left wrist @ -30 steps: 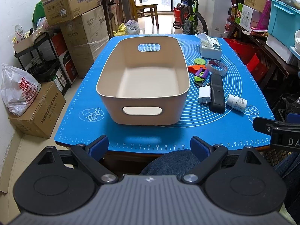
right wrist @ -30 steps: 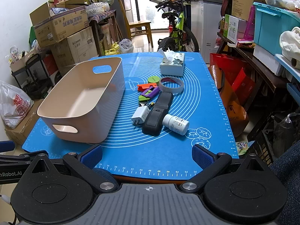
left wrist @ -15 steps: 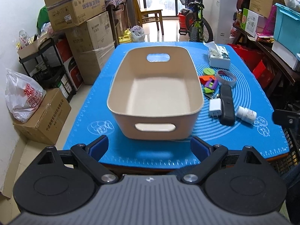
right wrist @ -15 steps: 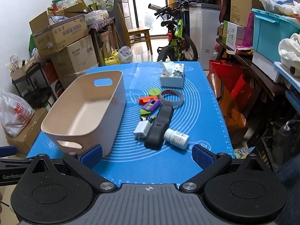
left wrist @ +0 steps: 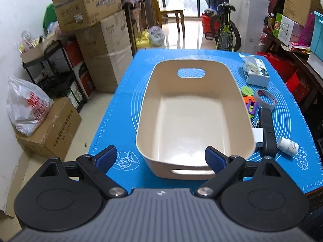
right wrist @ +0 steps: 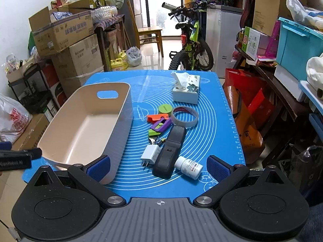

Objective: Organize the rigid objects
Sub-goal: 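Grasp the basket rim with the left gripper while the right gripper approaches the pill bottle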

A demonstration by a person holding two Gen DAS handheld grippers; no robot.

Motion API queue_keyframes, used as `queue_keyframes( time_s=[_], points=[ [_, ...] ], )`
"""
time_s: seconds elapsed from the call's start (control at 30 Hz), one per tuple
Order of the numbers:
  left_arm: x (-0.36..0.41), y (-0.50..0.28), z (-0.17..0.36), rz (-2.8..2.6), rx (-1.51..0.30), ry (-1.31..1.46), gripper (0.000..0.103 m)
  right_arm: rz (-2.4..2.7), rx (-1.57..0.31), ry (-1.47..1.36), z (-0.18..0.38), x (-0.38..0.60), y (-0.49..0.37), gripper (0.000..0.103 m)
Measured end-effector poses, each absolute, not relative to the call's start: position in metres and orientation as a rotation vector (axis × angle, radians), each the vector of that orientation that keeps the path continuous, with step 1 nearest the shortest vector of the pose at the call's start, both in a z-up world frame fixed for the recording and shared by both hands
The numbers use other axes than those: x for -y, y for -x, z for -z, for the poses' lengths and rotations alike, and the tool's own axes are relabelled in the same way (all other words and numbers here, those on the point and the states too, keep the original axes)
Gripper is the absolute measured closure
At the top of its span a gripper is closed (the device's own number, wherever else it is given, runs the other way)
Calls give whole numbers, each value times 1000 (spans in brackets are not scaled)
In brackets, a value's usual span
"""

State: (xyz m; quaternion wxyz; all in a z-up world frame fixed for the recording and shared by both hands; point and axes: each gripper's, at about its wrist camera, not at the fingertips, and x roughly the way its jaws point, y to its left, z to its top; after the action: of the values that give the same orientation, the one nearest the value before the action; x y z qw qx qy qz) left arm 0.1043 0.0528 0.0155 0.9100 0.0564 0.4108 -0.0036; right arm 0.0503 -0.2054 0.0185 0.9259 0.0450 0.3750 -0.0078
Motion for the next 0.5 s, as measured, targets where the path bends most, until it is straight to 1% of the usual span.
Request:
queue_keyframes(
  time_s=[0.27,0.5],
  points=[
    [-71,-147,4,18,-914,-141,10,47,-834,-73,-1,210,-97,2],
    [-90,-179,19,19,-980,-98,14,48,-908,-22,19,216,-142,2]
  ],
)
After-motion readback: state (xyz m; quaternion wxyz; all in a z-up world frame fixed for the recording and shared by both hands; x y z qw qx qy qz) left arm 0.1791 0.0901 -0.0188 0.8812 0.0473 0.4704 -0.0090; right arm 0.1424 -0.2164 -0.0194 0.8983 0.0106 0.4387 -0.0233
